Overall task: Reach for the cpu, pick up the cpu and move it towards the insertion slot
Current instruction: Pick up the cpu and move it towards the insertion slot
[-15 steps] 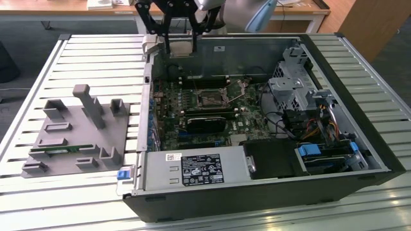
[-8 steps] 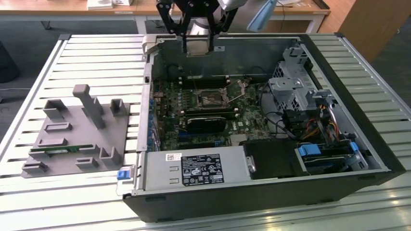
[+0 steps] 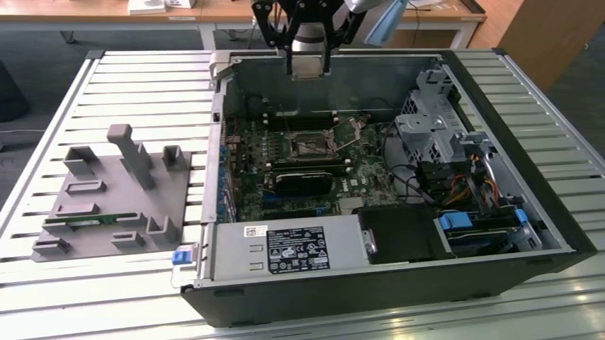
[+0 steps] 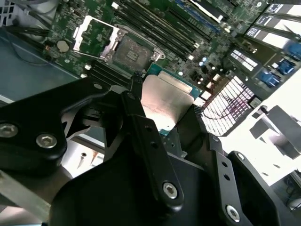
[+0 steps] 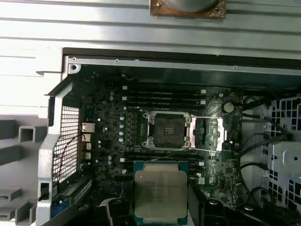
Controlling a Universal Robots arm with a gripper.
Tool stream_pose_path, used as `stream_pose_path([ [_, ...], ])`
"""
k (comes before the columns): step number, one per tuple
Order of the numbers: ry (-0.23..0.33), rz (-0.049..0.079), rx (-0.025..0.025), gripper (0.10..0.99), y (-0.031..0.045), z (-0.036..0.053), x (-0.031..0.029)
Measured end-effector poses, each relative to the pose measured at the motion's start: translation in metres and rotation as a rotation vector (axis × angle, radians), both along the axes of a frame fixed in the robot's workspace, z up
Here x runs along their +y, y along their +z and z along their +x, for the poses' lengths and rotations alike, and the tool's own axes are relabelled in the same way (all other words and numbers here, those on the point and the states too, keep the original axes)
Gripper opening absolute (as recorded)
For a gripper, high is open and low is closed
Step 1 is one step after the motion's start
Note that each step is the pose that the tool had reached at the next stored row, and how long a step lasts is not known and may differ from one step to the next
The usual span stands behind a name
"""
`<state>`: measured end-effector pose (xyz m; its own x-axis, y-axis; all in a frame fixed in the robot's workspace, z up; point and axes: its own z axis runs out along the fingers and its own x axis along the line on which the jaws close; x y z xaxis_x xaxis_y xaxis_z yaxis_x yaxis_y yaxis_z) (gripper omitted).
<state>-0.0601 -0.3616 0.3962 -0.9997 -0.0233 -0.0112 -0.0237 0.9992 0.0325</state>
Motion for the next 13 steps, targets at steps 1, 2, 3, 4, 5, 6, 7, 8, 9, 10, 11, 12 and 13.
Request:
stream_pose_path([
  [1,0.000,0.000,-0.0007,0.541,0.0000,0.0029,0.0006],
  [2,0.000,0.000,-0.0014,0.541,-0.0001,0.0057,0.0012],
  [3,0.000,0.000,-0.0023,0.541,-0.0001,0.0084,0.0019],
  [4,0.000,0.000,-0.0034,0.541,-0.0001,0.0113,0.0027],
  [5,0.000,0.000,-0.0044,0.541,-0.0002,0.0140,0.0034],
  [6,0.000,0.000,-0.0054,0.541,-0.0002,0.0168,0.0040],
  [7,0.000,0.000,-0.0064,0.541,-0.0002,0.0196,0.0044],
  [8,0.000,0.001,-0.0075,0.541,-0.0003,0.0226,0.0047],
  [9,0.000,0.002,-0.0086,0.541,-0.0003,0.0256,0.0051],
  [10,0.000,0.002,-0.0097,0.541,-0.0004,0.0285,0.0054],
  [11,0.000,0.003,-0.0109,0.541,-0.0004,0.0311,0.0058],
  [12,0.000,0.004,-0.0122,0.541,-0.0004,0.0334,0.0061],
  [13,0.000,0.004,-0.0135,0.541,-0.0004,0.0355,0.0063],
])
